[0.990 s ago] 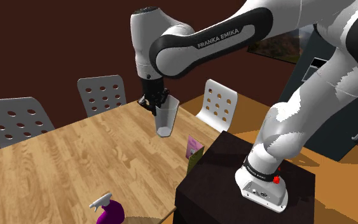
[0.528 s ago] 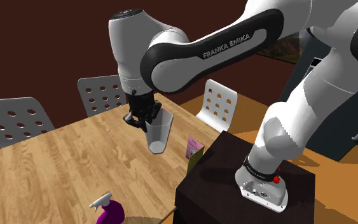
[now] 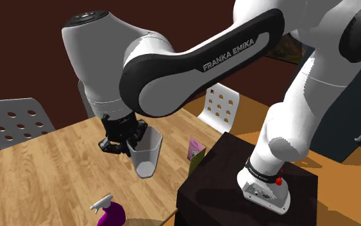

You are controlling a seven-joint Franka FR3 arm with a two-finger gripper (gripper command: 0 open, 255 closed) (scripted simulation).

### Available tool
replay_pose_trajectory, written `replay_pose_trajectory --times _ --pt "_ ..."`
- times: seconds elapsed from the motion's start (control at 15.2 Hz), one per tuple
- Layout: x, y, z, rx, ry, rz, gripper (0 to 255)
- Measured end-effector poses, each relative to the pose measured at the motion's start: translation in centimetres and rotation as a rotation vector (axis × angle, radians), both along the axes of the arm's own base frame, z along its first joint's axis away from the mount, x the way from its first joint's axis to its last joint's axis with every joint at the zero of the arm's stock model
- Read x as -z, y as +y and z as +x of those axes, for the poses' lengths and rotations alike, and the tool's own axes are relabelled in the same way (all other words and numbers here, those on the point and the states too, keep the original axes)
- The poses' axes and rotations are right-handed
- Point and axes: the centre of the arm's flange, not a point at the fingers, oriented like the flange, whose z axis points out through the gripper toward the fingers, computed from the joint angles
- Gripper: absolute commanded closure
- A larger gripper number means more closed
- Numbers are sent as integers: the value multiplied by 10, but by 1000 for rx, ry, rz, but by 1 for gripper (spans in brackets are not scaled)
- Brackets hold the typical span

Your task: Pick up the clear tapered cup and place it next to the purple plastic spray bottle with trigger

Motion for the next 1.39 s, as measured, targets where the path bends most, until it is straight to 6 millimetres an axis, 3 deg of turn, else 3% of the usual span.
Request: replay_pose_trajectory --times 0.13,0.26,1.39 --pt "-1 24 -12 0 0 0 255" --pt "6 32 -15 2 0 0 255" --pt "93 36 -17 3 0 0 255"
